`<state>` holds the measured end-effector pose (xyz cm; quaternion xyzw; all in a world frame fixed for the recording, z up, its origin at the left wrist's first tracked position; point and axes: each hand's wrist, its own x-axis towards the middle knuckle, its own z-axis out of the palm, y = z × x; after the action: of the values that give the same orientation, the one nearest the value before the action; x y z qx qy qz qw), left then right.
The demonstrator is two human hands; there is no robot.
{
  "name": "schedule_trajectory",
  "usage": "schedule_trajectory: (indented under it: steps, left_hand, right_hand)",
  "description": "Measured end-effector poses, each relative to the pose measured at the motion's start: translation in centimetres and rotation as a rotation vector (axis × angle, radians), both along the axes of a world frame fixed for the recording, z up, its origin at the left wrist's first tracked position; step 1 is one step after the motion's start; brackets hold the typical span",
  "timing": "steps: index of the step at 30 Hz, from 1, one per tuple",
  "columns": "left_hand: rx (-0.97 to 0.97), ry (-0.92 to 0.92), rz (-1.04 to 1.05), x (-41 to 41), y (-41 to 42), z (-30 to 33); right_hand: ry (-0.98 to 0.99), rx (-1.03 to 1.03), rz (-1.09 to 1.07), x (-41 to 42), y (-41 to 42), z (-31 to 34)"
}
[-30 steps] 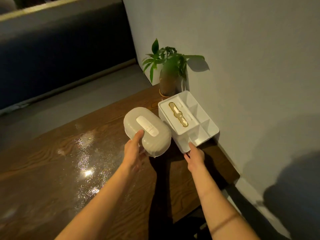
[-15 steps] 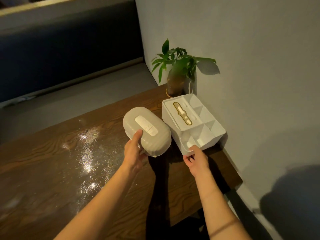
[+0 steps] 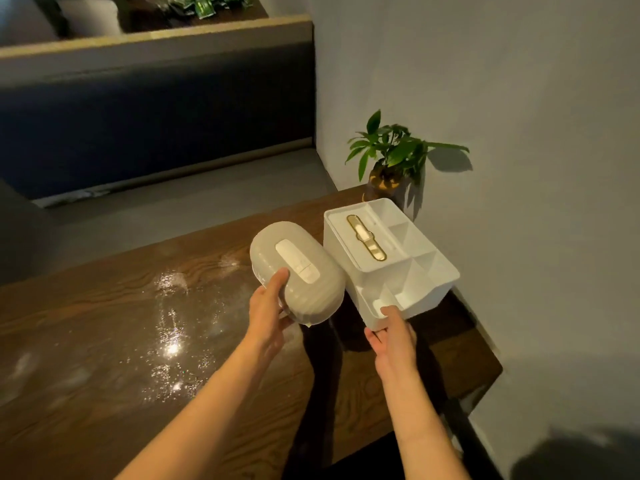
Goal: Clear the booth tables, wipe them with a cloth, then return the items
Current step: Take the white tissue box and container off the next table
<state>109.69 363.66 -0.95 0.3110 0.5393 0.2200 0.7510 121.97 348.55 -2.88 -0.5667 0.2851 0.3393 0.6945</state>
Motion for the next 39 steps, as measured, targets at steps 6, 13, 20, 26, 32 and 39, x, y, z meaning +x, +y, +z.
schedule_trajectory:
  steps: [6, 13, 20, 26, 32, 39]
  left_hand:
    - [0.049, -0.036, 0.018, -9.5, 2.0, 2.5]
    - [0.055, -0.06, 0.108, -23.2, 4.9, 6.4]
    - [0.135, -0.047, 0.233, -37.4, 6.5, 9.2]
    - [0.091, -0.083, 0.455, -45.4, 6.0, 10.2]
    - [0.055, -0.1, 0.678, -51.9, 4.2, 11.1]
    - [0.03, -0.063, 0.889, -58.3, 4.0, 10.8]
  right_hand:
    - [-0.059, 0.034, 0.057, -8.4, 3.8, 4.4]
    - [-0.111, 0.085, 0.138, -21.6, 8.5, 8.7]
    - [-0.126, 0.133, 0.308, -34.0, 13.1, 12.0]
    - [-0.132, 0.174, 0.511, -41.0, 15.8, 14.1]
    - [-0.106, 0.181, 0.741, -46.7, 17.8, 15.0]
    - [-0.138, 0.166, 0.893, -52.7, 20.1, 14.3]
